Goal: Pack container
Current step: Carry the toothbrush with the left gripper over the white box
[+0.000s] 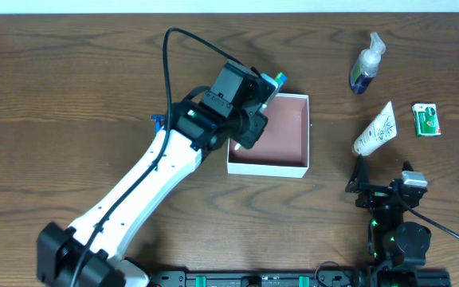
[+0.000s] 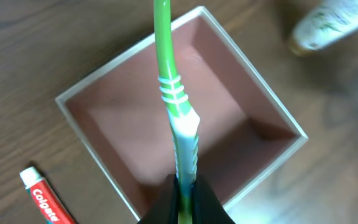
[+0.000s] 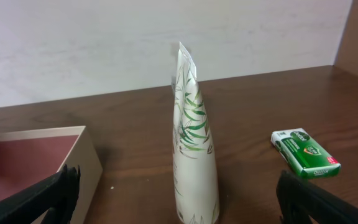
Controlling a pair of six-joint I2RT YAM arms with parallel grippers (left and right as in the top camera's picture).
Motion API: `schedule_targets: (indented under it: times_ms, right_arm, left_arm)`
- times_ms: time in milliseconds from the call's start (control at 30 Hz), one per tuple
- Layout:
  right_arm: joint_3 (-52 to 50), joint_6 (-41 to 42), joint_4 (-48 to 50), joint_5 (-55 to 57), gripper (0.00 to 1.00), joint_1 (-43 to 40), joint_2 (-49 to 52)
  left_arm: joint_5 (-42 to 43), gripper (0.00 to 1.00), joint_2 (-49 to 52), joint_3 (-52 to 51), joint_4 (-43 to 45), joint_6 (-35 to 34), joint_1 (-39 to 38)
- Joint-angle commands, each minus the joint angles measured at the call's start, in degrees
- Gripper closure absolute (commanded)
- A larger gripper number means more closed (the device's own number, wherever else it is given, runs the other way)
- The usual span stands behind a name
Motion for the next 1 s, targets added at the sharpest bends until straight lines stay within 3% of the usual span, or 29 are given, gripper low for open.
schedule_targets:
  times_ms: [0, 300, 967]
  right_arm:
    - [-0.2, -0.6, -0.2, -0.2, 0.01, 0.6, -0.3]
    - [-0.2, -0.6, -0.2, -0.2, 0.01, 0.6, -0.3]
    - [-0.2, -0.6, -0.2, -0.2, 0.01, 0.6, -0.3]
  left_arm:
    - [-3.7, 0.94, 4.0, 0.1, 1.3, -3.9, 0.1]
    - [-3.7, 0.94, 11.5, 0.1, 3.4, -4.1, 0.1]
    - [-3.7, 0.94, 15.8, 0.1, 3.1, -4.1, 0.1]
